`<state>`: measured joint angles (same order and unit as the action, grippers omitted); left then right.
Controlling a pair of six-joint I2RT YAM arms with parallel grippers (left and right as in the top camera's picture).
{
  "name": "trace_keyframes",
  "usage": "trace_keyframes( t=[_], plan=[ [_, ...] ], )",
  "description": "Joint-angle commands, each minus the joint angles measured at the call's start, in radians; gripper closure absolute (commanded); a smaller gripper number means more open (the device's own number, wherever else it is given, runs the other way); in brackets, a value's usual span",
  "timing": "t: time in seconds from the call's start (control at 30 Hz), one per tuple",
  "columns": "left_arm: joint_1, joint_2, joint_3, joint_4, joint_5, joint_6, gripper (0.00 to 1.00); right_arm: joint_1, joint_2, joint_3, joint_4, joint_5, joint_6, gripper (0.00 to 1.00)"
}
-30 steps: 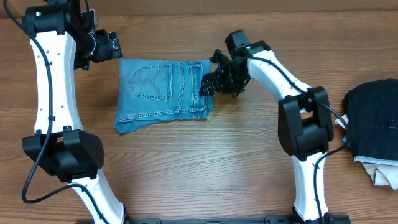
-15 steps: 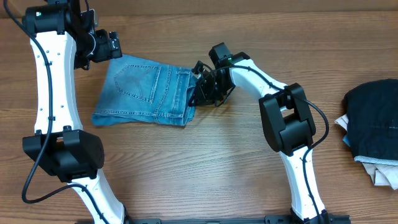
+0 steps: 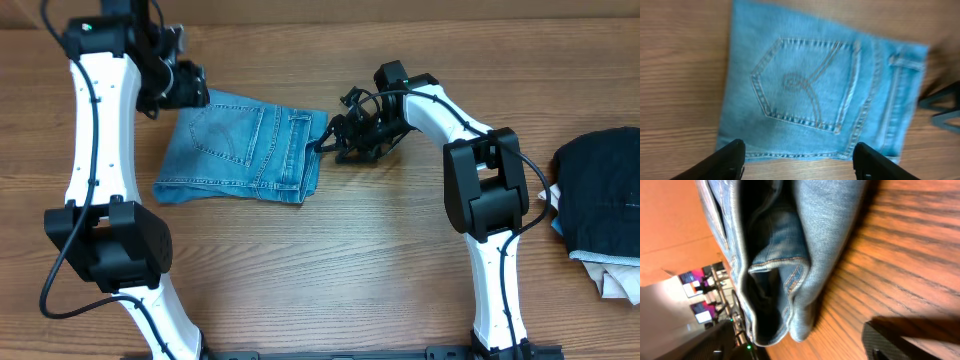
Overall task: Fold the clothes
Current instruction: 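Grasp the folded jeans with the right gripper and lift it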
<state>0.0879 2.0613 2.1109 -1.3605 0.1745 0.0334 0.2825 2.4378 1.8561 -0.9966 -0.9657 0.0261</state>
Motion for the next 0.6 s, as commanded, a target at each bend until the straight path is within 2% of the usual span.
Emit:
trace_keyframes(
  t=[0.0, 0.03, 0.07, 0.37, 0.43, 0.57],
  plan=[
    [0.003, -0.006, -0.214, 0.098, -0.021, 0.05, 0.34, 0.014, 0.009, -0.002, 0.004, 0.021, 0.0, 0.11],
    [0.003, -0.006, -0.281, 0.151, -0.029, 0.05, 0.4, 0.02, 0.009, -0.002, 0.008, 0.021, 0.0, 0.11],
    [0.003, -0.006, -0.345, 0.211, -0.06, 0.049, 0.5, 0.027, 0.009, -0.002, 0.019, 0.021, 0.001, 0.11],
    [0.003, -0.006, -0.739, 0.615, -0.077, 0.083, 0.61, 0.07, 0.009, -0.002, 0.054, 0.022, 0.005, 0.12],
    [0.003, -0.006, -0.8, 0.661, -0.073, 0.082, 0.66, 0.083, 0.009, -0.002, 0.065, 0.022, 0.007, 0.12],
    [0.003, -0.006, -0.829, 0.673, -0.039, 0.075, 0.68, 0.124, 0.009, -0.002, 0.129, 0.09, 0.1, 0.12]
  ],
)
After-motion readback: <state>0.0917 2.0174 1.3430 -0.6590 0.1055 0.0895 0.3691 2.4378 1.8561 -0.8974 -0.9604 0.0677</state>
